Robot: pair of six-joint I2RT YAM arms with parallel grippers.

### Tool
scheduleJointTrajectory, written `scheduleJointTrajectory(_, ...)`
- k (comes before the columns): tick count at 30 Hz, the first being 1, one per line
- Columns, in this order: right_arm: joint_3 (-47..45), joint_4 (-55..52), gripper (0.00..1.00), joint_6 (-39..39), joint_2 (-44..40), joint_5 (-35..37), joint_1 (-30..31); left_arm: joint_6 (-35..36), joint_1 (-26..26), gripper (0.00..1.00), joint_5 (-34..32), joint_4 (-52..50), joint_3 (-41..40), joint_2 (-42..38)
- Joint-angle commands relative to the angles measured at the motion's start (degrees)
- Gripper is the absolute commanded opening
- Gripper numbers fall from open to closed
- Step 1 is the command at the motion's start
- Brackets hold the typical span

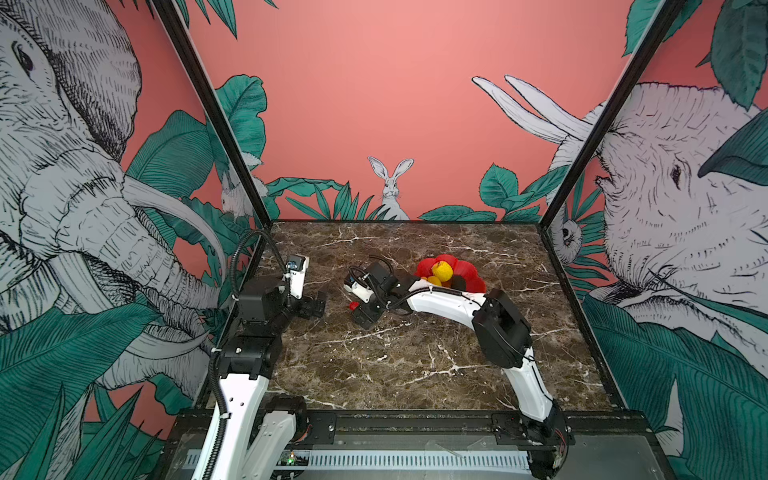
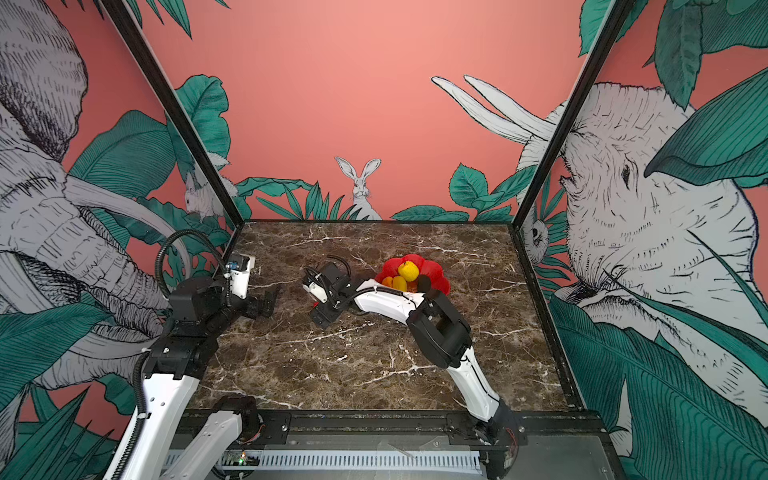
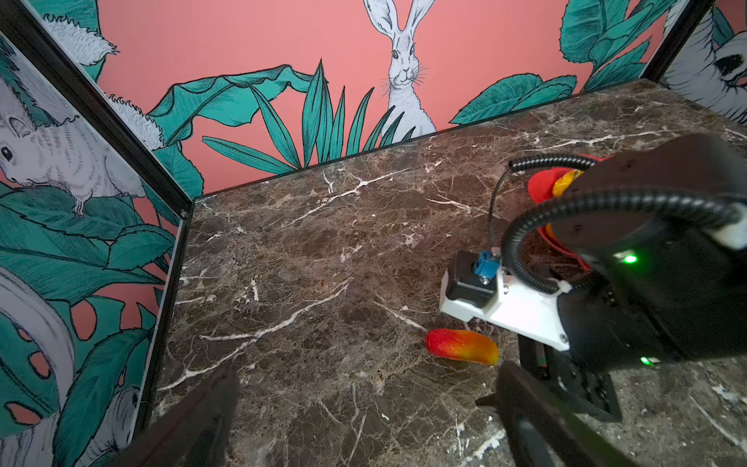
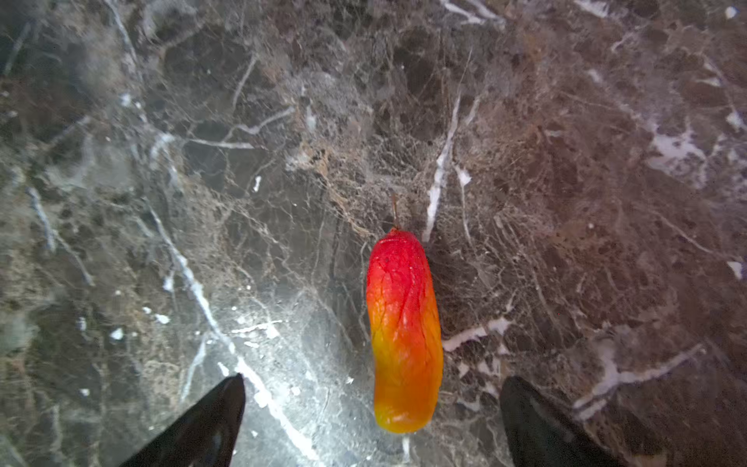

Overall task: Arrange fruit in a fruit bowl
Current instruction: Pick up the fruit from the center of the table.

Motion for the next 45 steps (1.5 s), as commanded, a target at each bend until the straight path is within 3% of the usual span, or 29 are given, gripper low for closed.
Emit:
scheduleJointTrajectory(1,2.87,-0.14,0.88,-0.05,1.00,-1.38,-0.56,0.51,-0.11,1.00,0.26,-0.02,-0.40,-0.87)
scheduleJointTrajectory(19,4.88,1.45,0.60,2.39,6.75,-0.11,-0.39,0.50,-0.15,1.00,0.27,-0.04,-0.40,-0.98)
scheduleJointTrajectory(28,4.96,0.33,0.30,1.78,5.71,1.18,-0.45,0.50,-0.10,1.00,0.26,0.05,-0.44,-0.97)
scheduleJointTrajectory(38,-6.45,4.97,0.18,4.11,-8.24,3.45,-2.85,0.63,-0.15,1.00,0.25,0.13,-0.39,-0.76)
scheduleJointTrajectory(45,-23.06,8.92,0.14,10.69,-24.50,13.61,-8.84,0.50,-0.10,1.00,0.37,0.12,-0.31,-0.79)
